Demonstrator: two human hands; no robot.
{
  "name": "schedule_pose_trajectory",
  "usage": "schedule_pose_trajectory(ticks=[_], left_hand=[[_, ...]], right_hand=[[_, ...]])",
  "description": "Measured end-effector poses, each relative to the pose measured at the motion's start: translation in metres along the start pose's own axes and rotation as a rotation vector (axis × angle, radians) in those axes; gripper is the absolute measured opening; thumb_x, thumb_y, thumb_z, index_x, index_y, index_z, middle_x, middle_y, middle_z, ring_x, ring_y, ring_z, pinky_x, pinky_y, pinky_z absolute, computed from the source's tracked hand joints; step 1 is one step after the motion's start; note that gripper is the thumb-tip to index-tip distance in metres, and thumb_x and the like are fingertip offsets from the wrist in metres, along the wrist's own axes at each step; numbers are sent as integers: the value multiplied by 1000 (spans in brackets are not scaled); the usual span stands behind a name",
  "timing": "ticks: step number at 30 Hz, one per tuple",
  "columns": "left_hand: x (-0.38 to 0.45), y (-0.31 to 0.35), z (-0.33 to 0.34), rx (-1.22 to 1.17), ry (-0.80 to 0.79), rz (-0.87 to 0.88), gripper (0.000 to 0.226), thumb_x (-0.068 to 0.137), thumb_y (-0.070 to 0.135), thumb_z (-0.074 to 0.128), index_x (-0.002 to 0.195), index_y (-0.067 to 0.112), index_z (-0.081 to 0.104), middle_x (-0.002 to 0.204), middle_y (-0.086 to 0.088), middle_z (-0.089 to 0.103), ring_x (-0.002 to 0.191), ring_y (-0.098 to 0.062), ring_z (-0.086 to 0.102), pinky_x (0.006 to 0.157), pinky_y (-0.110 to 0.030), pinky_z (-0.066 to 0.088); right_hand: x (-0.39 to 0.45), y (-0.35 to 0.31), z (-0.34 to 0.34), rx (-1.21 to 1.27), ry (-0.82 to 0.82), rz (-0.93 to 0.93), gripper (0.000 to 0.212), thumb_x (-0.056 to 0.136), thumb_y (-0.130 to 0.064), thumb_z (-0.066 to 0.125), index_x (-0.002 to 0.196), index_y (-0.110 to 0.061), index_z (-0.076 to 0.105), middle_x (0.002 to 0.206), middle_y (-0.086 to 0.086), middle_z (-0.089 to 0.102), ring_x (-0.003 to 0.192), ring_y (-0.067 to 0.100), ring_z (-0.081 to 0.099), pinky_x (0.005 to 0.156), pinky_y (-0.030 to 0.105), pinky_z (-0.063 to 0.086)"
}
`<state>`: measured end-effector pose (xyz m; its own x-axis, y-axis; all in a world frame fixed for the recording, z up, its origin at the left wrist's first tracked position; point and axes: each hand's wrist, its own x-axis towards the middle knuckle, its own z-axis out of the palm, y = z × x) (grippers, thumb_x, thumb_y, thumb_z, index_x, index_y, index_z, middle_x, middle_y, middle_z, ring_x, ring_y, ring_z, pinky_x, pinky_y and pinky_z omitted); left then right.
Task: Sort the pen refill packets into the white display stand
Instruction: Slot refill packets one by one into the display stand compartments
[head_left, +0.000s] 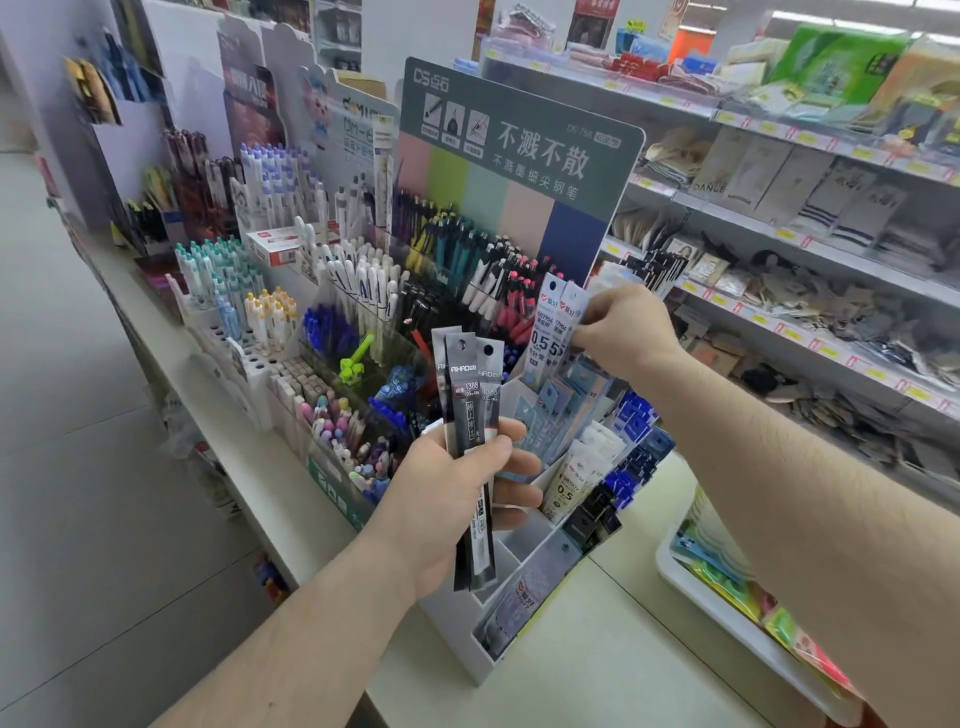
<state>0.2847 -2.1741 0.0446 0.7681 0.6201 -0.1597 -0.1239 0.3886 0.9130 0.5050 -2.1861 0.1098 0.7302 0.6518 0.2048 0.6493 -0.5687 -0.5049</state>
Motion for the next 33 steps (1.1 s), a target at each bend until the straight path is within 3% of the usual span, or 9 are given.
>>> schedule_pose_trajectory(ticks=[4, 7, 9, 12, 16, 21, 25, 30, 33], left_hand=[[-1, 1, 2, 10, -11, -2, 17, 103, 11, 49, 101, 16, 65, 78, -3, 72, 66, -21, 68, 60, -32, 53], [-1, 1, 1, 3, -9, 5, 17, 102, 11, 49, 101, 16, 65, 77, -3, 72, 66, -21, 68, 61, -33, 54], [-1, 1, 3, -1, -13, 3, 16, 102, 11, 49, 101, 15, 65, 77, -3, 72, 65, -21, 68, 59, -32, 54], [-2, 1, 8, -2, -17, -2, 16, 102, 10, 49, 100, 15, 64, 74, -2, 72, 62, -20, 68, 55, -30, 54], [-3, 2, 12, -4, -27, -7, 16, 102, 10, 49, 101, 14, 65, 73, -2, 72, 62, -20, 67, 55, -29, 55], [-4, 2, 12, 9, -32, -18, 16, 102, 11, 50, 101, 15, 65, 74, -2, 72, 63, -19, 68, 56, -30, 54], [-5, 0, 16, 8, -40, -31, 15, 102, 11, 49, 105, 13, 64, 74, -2, 72, 62, -17, 68, 54, -28, 55], [-5, -7, 30, 48, -117, -55, 16, 102, 11, 50, 105, 12, 65, 78, -4, 73, 65, -18, 68, 55, -29, 53], [-4, -10, 37, 32, -168, -102, 16, 102, 11, 49, 105, 10, 65, 78, -4, 72, 61, -18, 66, 54, -28, 53]], right_hand=[[-2, 0, -13, 27, -21, 39, 8, 77, -5, 69, 85, -5, 70, 82, 12, 72, 76, 24, 67, 69, 41, 60], [-17, -2, -17, 108, 170, 15, 17, 74, -14, 63, 90, -15, 65, 84, 0, 67, 81, 19, 63, 71, 37, 57], [-33, -7, -13, 103, 262, -65, 7, 75, -19, 64, 82, -17, 64, 75, -7, 63, 75, 16, 60, 66, 31, 52], [-44, -18, -4, 43, 194, -115, 10, 78, -26, 66, 71, -19, 70, 68, -6, 67, 69, 16, 65, 64, 35, 58], [-26, -22, 3, -9, 108, -22, 32, 82, -39, 68, 76, -8, 75, 73, 8, 73, 72, 25, 70, 67, 40, 62], [-9, -9, 12, -83, 50, 53, 17, 88, -24, 65, 75, -14, 70, 73, 2, 68, 72, 22, 67, 59, 30, 54], [-2, -3, 6, -104, 13, 98, 15, 85, -17, 65, 79, -5, 72, 68, 8, 69, 71, 27, 71, 66, 37, 62], [-20, 4, -5, 71, 59, 25, 28, 85, -41, 73, 79, -14, 74, 72, -1, 71, 73, 14, 68, 68, 33, 58], [-47, 8, -21, 266, 170, 14, 27, 88, -38, 71, 80, -13, 75, 67, -5, 68, 62, 7, 61, 62, 29, 53]])
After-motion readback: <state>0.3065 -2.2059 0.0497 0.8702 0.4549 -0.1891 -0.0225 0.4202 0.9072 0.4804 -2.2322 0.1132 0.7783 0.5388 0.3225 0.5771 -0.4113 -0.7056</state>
